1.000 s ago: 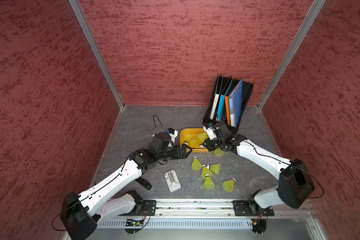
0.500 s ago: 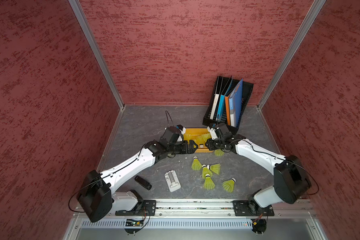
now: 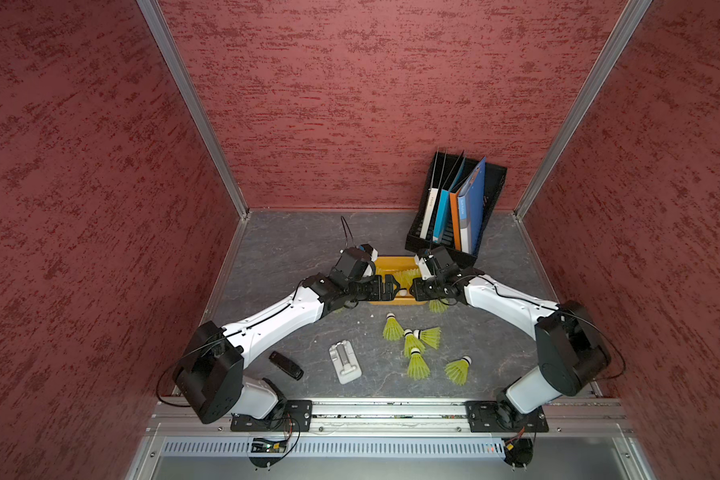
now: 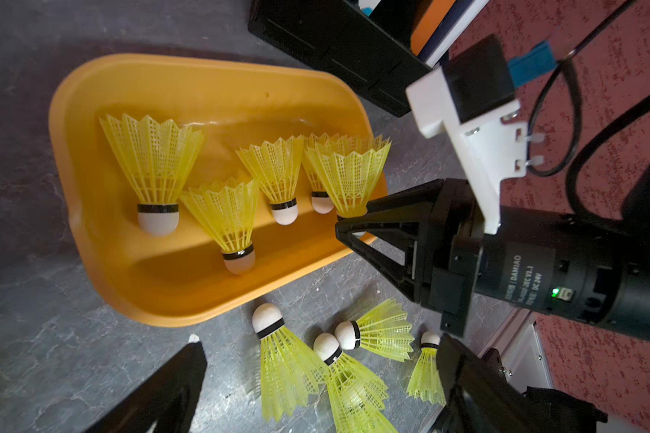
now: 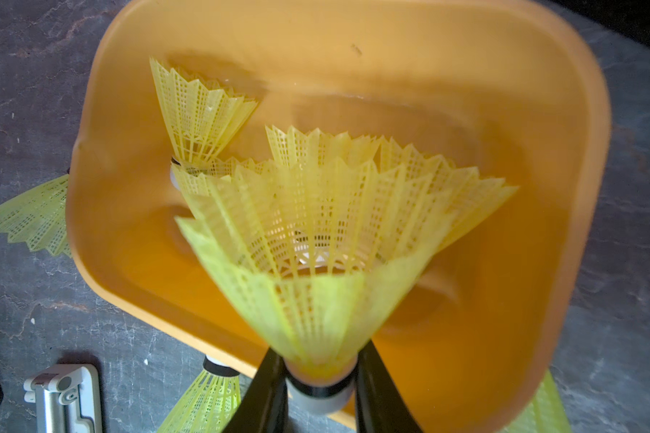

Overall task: Put the shuttlecocks into the storage box
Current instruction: Place the shuttlecock in the storage box.

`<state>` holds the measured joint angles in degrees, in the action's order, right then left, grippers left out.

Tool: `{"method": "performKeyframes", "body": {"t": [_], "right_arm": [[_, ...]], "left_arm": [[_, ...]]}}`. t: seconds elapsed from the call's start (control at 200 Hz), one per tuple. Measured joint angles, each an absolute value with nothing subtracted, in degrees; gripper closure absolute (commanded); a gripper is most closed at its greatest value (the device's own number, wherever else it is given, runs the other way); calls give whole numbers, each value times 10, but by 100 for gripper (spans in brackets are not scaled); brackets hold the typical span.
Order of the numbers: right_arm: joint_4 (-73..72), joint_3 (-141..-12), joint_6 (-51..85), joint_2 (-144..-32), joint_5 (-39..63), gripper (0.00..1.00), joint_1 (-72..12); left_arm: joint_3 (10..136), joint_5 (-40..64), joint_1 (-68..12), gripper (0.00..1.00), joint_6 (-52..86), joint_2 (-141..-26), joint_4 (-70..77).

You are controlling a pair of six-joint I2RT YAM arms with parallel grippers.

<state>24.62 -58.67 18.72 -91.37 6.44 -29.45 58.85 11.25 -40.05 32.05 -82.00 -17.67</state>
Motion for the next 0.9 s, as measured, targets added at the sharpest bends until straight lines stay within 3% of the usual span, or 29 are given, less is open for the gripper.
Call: {"method": "performKeyframes", "body": {"t": [0.421, 0.902], "right_arm": [[237, -589, 198, -934, 55, 80, -295], [238, -606, 210, -959, 54, 65, -295]], "left_arm": [[595, 121, -388, 0, 321, -857, -154], [598, 122, -387, 0, 321, -862, -154]]}}
